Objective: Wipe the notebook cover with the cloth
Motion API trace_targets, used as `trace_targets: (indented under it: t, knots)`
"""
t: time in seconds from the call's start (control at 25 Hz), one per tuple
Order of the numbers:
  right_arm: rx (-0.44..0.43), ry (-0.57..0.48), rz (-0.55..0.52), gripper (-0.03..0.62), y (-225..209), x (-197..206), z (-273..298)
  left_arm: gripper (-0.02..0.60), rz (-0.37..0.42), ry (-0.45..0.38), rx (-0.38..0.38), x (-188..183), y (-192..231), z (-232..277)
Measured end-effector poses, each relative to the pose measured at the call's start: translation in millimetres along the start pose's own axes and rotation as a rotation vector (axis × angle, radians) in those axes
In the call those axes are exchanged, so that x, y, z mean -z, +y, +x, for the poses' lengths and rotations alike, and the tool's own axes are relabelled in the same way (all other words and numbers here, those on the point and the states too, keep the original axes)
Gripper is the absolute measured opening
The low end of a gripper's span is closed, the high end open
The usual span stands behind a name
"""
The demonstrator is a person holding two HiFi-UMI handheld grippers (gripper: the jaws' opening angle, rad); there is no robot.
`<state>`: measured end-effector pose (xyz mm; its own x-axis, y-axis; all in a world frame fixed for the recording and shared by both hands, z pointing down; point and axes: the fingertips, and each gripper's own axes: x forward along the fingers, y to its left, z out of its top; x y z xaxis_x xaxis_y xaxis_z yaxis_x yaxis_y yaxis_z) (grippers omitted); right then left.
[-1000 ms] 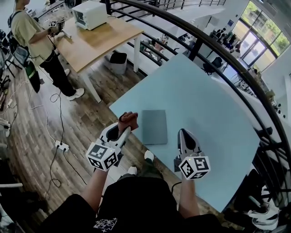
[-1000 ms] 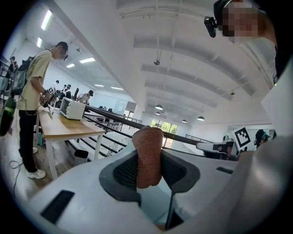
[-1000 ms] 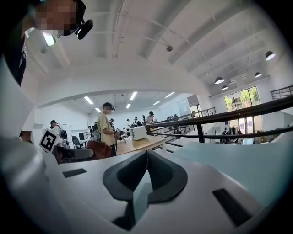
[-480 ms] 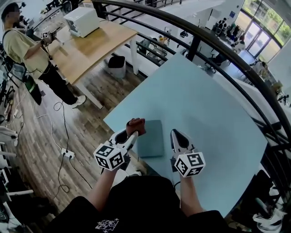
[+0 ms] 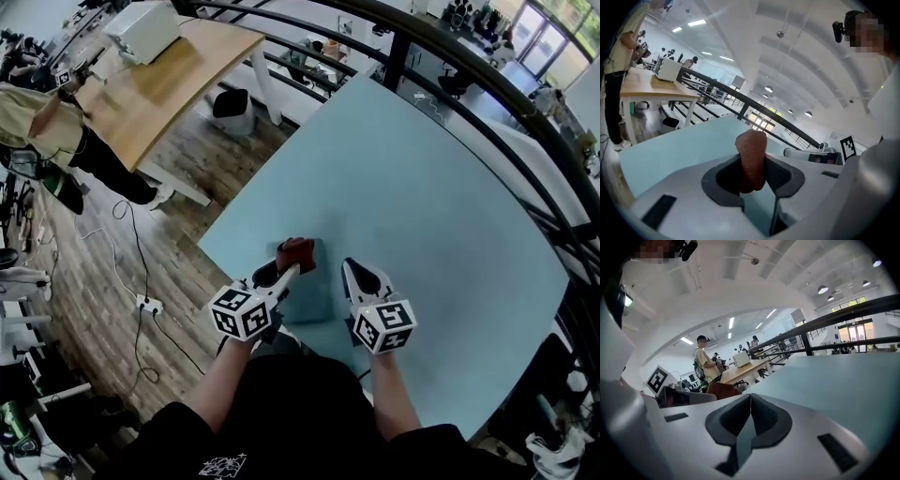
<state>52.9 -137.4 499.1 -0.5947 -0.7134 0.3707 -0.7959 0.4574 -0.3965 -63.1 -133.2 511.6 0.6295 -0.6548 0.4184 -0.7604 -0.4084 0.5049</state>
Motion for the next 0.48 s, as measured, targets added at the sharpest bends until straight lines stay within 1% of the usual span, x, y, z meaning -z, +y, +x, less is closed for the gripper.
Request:
trace_targets:
  t: [0.16,0.32,0.48]
  knots:
    - [-0.019,0.015,0.036,0.008,-13,2,14,0.132,-0.028,0.031,-0.018,6,7,14]
    - [-0.032,0.025,0.058,0.008,-32,8,26,0.133,-0.04,0.053,-0.038,15,14,33]
    - [-0.045,0.044,0.066,0.008,-32,18,35,0.133,-0.058,0.063,-0.052,25,21,44]
